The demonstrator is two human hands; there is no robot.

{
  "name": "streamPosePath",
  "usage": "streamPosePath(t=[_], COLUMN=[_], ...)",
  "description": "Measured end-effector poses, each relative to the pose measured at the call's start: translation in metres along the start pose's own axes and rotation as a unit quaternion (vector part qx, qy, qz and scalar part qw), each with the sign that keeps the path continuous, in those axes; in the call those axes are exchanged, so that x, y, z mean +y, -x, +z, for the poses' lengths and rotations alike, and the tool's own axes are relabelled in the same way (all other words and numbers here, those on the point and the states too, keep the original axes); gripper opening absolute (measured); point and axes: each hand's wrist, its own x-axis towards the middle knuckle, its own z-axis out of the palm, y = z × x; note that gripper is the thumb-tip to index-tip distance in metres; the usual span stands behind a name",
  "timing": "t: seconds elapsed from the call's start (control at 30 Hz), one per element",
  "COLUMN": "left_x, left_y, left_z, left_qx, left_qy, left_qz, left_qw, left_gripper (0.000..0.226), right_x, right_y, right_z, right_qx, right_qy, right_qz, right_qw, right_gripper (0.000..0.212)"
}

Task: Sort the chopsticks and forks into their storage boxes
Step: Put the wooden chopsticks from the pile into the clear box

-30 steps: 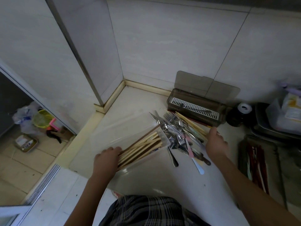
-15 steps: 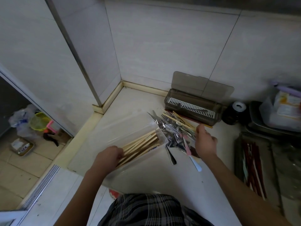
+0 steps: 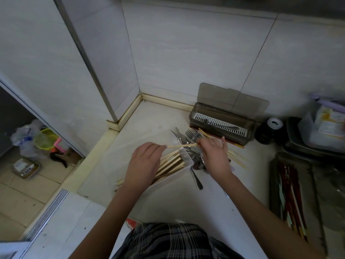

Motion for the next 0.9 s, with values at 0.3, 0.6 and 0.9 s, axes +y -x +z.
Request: streamPosePath(t=[0.3,0.6,0.9], left_x=[-0.002,-0.04,-0.051], left_y=[0.006,0.049,0.046], left_z=[0.008,0.014,0.022], left_qx=[-0.147,-0.27,-0.277], left_qy=[0.047,0.153,0.101], left_qz=[-0.089,-0.196,-0.231], left_qw=[0.984,0.93,0.927], left_gripper=[0.044,0.021,0.021], right_x=[0.009,0.116,0.114], right_y=[-0.004,0.02,0.029], right_z=[-0.008,0.008,0.011], right_qx=[0.047,-0.18,-0.115], right_qy=[-0.075,0.1,0.097], right_qz=[-0.006,0.24,0.234], right_qw=[0.996,0.949,0.96], right_gripper=[0.032,0.065,0.031])
